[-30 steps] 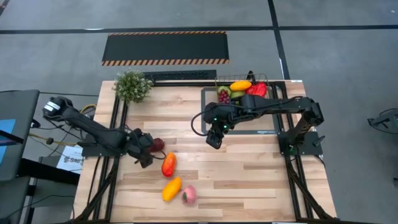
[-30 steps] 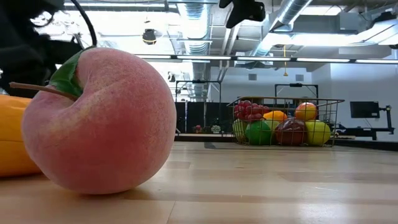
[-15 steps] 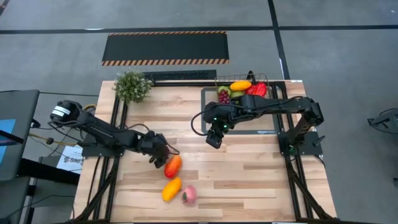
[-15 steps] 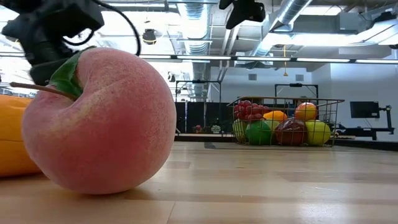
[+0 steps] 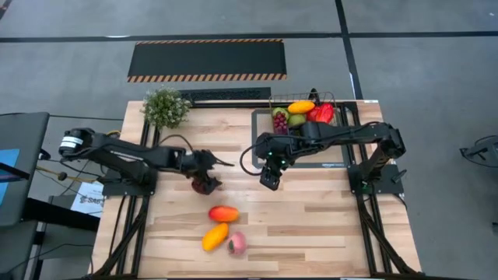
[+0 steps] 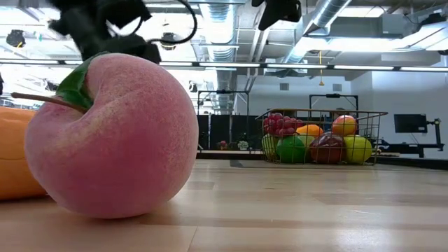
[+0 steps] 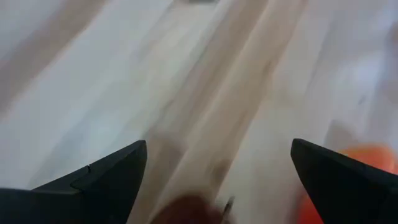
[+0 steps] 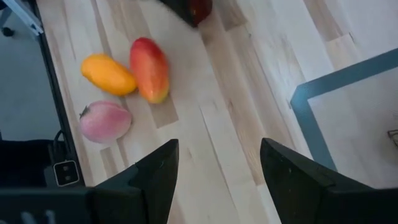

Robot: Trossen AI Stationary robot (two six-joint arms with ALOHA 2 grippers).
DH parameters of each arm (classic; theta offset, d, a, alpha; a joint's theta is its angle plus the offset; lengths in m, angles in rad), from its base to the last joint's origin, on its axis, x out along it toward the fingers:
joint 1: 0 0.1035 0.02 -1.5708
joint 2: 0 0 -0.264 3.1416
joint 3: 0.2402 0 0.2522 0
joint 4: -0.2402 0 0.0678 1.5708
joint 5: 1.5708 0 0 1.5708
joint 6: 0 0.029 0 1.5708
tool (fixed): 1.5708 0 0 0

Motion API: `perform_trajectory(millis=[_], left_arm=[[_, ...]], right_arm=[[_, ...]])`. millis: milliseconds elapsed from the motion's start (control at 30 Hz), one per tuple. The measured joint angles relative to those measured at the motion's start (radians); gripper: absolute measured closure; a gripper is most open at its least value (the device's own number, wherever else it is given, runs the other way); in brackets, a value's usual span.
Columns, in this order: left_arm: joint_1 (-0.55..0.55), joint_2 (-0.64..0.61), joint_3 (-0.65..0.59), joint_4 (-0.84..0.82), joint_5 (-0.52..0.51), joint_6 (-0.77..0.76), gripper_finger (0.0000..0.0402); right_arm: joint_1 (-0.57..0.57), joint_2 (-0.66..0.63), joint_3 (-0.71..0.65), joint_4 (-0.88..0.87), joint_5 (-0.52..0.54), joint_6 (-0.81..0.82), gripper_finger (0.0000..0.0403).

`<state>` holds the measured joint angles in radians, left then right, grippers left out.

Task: Build produce basket
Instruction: Put the dark red apple into the gold wire basket

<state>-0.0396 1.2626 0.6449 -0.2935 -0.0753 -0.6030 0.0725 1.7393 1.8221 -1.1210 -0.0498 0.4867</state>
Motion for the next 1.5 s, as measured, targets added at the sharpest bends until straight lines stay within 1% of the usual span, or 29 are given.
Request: perform_trajectory(millis=[33, 100, 133, 200, 300, 400, 467, 533, 600, 733, 800, 933, 1033, 1167, 1267, 1367, 1500], left_arm=[[0.002, -0.016, 0.048, -0.124, -0.017, 0.005, 0.0017], [-0.007, -0.035, 0.143, -0.368, -0.091, 0.007, 0.0017], [-0.015, -0.045, 0.184, -0.466, -0.133, -0.003, 0.0017], [-0.040, -0.062, 0.244, -0.619, -0.170, -0.030, 0.0017], [-0.104, -0.090, 0.253, -0.761, -0.170, -0.055, 0.0017], [-0.162, -0.121, 0.202, -0.846, -0.163, -0.158, 0.0017], [-0.191, -0.139, 0.150, -0.855, -0.140, -0.231, 0.0022], [-0.220, -0.161, 0.095, -0.822, -0.113, -0.307, 0.0032], [-0.250, -0.170, 0.043, -0.764, -0.116, -0.367, 0.0050], [-0.262, -0.165, -0.041, -0.664, -0.178, -0.426, 0.0098], [-0.253, -0.159, -0.078, -0.601, -0.186, -0.431, 0.0124], [-0.241, -0.143, -0.142, -0.414, -0.133, -0.431, 0.0172], [-0.236, -0.119, -0.166, -0.321, -0.142, -0.433, 0.0198], [-0.204, -0.075, -0.171, -0.184, -0.149, -0.430, 0.0219], [-0.179, -0.025, -0.171, -0.021, -0.118, -0.408, 0.0226], [-0.164, 0.046, -0.171, 0.143, -0.068, -0.395, 0.0229], [-0.143, 0.156, -0.152, 0.290, -0.058, -0.401, 0.0230]], right_arm=[[0.001, 0.000, 0.000, 0.000, 0.000, 0.000, 0.0158], [0.003, 0.000, 0.000, 0.001, 0.000, 0.000, 0.0158], [0.004, 0.000, 0.000, 0.002, 0.001, 0.000, 0.0158], [0.006, 0.000, 0.000, 0.004, 0.002, 0.000, 0.0158], [0.011, 0.000, 0.000, 0.004, 0.004, 0.000, 0.0158], [0.023, 0.000, 0.000, 0.006, 0.027, 0.000, 0.0158], [0.032, 0.000, 0.000, 0.006, 0.039, 0.000, 0.0158], [0.041, 0.000, 0.000, 0.006, 0.051, 0.000, 0.0158], [0.043, 0.000, 0.000, 0.008, 0.052, 0.000, 0.0158], [0.047, 0.000, 0.000, 0.011, 0.057, 0.001, 0.0158], [0.046, 0.000, 0.000, 0.011, 0.057, 0.003, 0.0158], [0.046, 0.000, 0.000, 0.011, 0.057, 0.003, 0.0158], [0.046, 0.000, 0.000, 0.010, 0.057, 0.003, 0.0158], [0.046, 0.000, 0.000, 0.011, 0.058, 0.003, 0.0158], [0.046, 0.000, 0.000, 0.011, 0.058, 0.003, 0.0158], [0.048, 0.000, 0.000, 0.012, 0.058, 0.003, 0.0158], [0.057, 0.000, 0.000, 0.011, 0.060, 0.000, 0.0158]])
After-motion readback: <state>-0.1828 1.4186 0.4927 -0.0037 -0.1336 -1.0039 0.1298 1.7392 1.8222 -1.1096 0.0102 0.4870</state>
